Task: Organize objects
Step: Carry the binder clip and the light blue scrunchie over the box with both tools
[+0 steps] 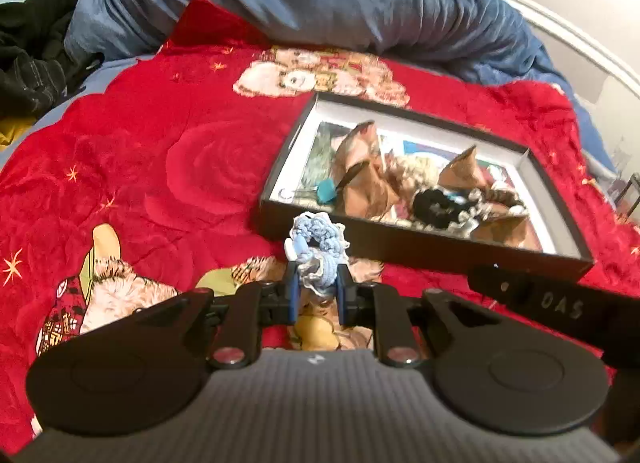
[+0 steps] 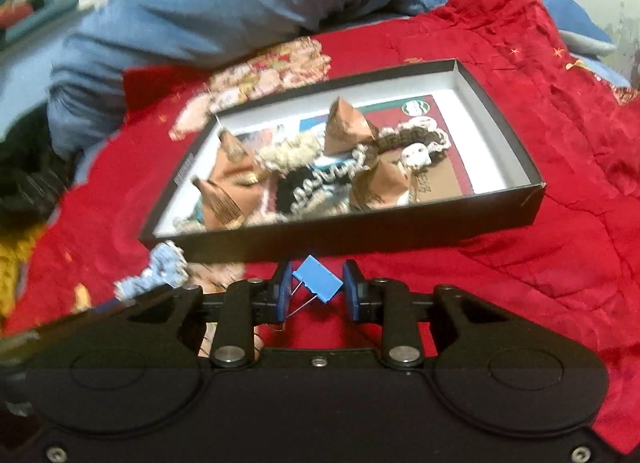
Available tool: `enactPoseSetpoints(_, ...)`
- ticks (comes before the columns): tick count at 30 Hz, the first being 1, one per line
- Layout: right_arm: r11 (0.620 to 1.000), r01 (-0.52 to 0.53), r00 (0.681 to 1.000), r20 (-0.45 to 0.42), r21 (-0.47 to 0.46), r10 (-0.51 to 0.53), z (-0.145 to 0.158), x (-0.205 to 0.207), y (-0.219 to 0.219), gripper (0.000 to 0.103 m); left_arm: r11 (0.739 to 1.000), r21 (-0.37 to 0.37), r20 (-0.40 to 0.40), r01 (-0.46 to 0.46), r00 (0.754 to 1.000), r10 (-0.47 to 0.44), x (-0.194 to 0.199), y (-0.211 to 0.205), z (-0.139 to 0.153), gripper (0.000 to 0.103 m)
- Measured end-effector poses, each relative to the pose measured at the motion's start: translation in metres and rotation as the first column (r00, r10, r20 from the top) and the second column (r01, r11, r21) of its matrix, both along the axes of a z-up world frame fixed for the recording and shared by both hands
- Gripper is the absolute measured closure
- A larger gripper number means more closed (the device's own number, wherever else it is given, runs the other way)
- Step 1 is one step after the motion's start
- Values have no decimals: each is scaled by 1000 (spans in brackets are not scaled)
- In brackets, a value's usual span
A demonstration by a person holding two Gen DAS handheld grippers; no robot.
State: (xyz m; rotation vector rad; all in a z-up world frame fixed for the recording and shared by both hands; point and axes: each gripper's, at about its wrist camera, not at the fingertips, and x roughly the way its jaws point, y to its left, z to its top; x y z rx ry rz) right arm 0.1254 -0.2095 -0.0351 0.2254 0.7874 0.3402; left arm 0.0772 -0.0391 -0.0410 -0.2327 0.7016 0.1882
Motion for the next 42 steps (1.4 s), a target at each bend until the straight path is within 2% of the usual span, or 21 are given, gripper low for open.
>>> enactPoseSetpoints(10,978,-5,994,104,207,-16,27,-5,-20,77,998,-57,136,30,990,-22,-11,7,24,81)
enactPoseSetpoints(16,951,-15,986,160,308,-36,41,4,-33,77,999,-23,200,44,979,-39,-8,7,38,81)
enactPoseSetpoints(20,953,0,971,226,305,-73,50,14,-39,77,999,7,235,45,971,-45,-3,9,46,81)
enactPoseSetpoints(24,951,5,960,264,308,-91,58,27,-43,77,998,0,254,59,966,-57,4,12,52,81)
enactPoseSetpoints(26,950,11,957,273,312,-101,61,34,-46,77,997,24,263,67,962,-72,10,11,56,81)
enactPoseSetpoints(34,934,26,955,266,356,-128,62,75,-48,77,990,117,308,78,945,-111,53,3,77,81)
enactPoseSetpoints(42,931,54,959,242,361,-149,48,134,-36,77,986,137,294,95,947,-132,110,5,73,81)
